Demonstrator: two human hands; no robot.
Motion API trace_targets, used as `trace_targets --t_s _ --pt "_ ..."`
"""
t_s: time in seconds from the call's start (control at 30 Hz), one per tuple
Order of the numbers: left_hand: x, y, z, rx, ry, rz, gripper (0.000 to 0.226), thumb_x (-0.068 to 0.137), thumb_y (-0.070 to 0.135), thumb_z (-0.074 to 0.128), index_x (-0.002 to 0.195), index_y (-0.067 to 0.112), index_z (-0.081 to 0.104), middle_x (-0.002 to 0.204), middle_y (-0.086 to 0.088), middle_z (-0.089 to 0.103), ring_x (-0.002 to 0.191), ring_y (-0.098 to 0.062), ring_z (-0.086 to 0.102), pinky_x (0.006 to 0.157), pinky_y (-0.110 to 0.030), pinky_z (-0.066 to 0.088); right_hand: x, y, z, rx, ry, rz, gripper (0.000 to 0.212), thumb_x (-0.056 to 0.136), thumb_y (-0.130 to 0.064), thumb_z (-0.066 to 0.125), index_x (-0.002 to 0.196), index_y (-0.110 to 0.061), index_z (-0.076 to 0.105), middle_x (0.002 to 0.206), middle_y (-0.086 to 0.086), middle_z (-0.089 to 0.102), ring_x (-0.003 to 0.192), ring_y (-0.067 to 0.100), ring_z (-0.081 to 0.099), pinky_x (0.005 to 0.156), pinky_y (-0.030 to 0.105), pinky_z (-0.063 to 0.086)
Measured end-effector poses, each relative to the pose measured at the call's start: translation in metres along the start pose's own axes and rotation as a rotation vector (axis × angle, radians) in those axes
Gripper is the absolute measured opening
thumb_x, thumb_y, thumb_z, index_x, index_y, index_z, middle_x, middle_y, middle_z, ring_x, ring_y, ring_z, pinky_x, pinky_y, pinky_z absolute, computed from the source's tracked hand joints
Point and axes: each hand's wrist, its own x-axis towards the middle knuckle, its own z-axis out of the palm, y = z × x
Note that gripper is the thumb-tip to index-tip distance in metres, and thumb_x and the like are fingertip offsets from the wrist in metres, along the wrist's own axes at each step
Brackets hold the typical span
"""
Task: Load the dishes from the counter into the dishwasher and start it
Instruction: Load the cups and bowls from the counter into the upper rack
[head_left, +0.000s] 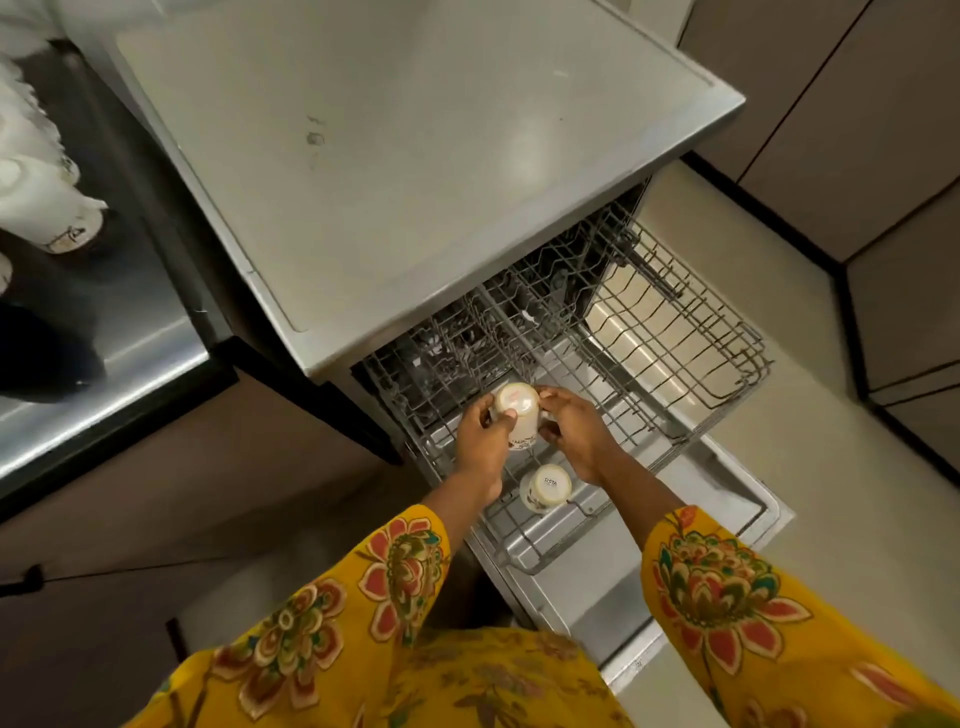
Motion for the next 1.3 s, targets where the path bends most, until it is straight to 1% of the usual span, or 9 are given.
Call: trace_targets --t_s 0.1,0.23,0.37,0.5,0.73,0.9,1.03,1.17,1.3 --pt "0.019 -0.019 0.001 0.037 0.003 -0.067 0.042 0.092 0.005 0.055 0.132 0.017 0.047 0.133 -0.011 0.051 0.119 -0.030 0.052 0.096 -0.038 0.045 0.021 0.014 -0.003 -0.043 -0.029 0.063 0.028 0.097 -0.009 0.042 0.119 -0.007 0.059 0.109 0.011 0.060 0.086 0.016 0.052 0.065 0.023 0.043" --pt "0.040 -0.040 0.006 0.039 0.035 -0.138 0.039 0.092 0.001 0.053 0.128 0.015 0.048 0.126 -0.009 0.054 0.111 -0.025 0.054 0.093 -0.035 0.048 0.044 0.029 -0.008 -0.127 -0.018 0.126 0.025 0.093 -0.002 0.045 0.109 -0.014 0.060 0.100 0.010 0.061 0.076 0.017 0.051 0.068 0.028 0.041" --pt "0.054 -0.056 0.014 0.057 0.057 -0.164 0.038 0.090 0.001 0.055 0.123 0.017 0.049 0.126 -0.011 0.056 0.111 -0.028 0.057 0.095 -0.043 0.050 0.059 0.043 -0.012 -0.281 -0.050 0.118 0.027 0.092 -0.005 0.052 0.118 -0.010 0.059 0.105 0.011 0.062 0.076 0.014 0.055 0.065 0.025 0.046" --pt "0.061 -0.066 0.015 0.040 0.088 -0.162 0.039 0.089 -0.002 0.055 0.122 0.017 0.050 0.124 -0.011 0.056 0.109 -0.027 0.058 0.092 -0.038 0.051 0.067 0.050 -0.014 -0.319 -0.068 0.124 0.022 0.094 -0.005 0.051 0.115 -0.007 0.059 0.090 0.005 0.059 0.066 0.008 0.050 0.057 0.020 0.042" --pt "0.068 -0.080 0.017 0.062 0.126 -0.136 0.043 0.086 -0.006 0.056 0.125 0.011 0.050 0.128 -0.012 0.056 0.113 -0.025 0.057 0.097 -0.039 0.049 0.079 0.058 -0.015 -0.419 -0.109 0.151 0.025 0.091 -0.007 0.054 0.116 -0.013 0.058 0.113 0.011 0.062 0.092 0.021 0.056 0.088 0.040 0.048" --pt "0.069 -0.084 0.021 0.074 0.134 -0.145 0.041 0.086 -0.006 0.054 0.120 0.018 0.053 0.127 -0.008 0.057 0.112 -0.024 0.057 0.093 -0.038 0.052 0.082 0.060 -0.018 -0.431 -0.111 0.175 0.024 0.092 -0.004 0.050 0.115 -0.011 0.054 0.113 0.013 0.059 0.095 0.022 0.053 0.090 0.039 0.047" --pt "0.064 -0.083 0.023 0.063 0.149 -0.119 0.042 0.085 -0.008 0.053 0.117 0.019 0.053 0.127 -0.008 0.057 0.112 -0.023 0.057 0.094 -0.037 0.051 0.079 0.062 -0.019 -0.450 -0.027 0.148 0.024 0.087 -0.008 0.056 0.110 -0.014 0.060 0.112 0.010 0.064 0.101 0.028 0.060 0.094 0.045 0.050" --pt "0.056 -0.079 0.023 0.040 0.124 -0.064 0.042 0.085 -0.004 0.057 0.110 0.029 0.053 0.128 -0.007 0.057 0.115 -0.023 0.057 0.098 -0.044 0.049 0.071 0.057 -0.016 -0.456 0.087 0.048 0.016 0.083 -0.013 0.061 0.097 -0.018 0.065 0.096 0.004 0.067 0.092 0.026 0.064 0.087 0.047 0.053" --pt "0.050 -0.073 0.021 -0.027 0.149 -0.043 0.042 0.088 -0.002 0.057 0.124 0.020 0.054 0.129 -0.006 0.056 0.117 -0.021 0.056 0.100 -0.041 0.048 0.066 0.045 -0.013 -0.444 0.119 -0.040 0.010 0.082 -0.011 0.065 0.091 -0.012 0.068 0.086 0.002 0.067 0.079 0.022 0.064 0.081 0.042 0.056"
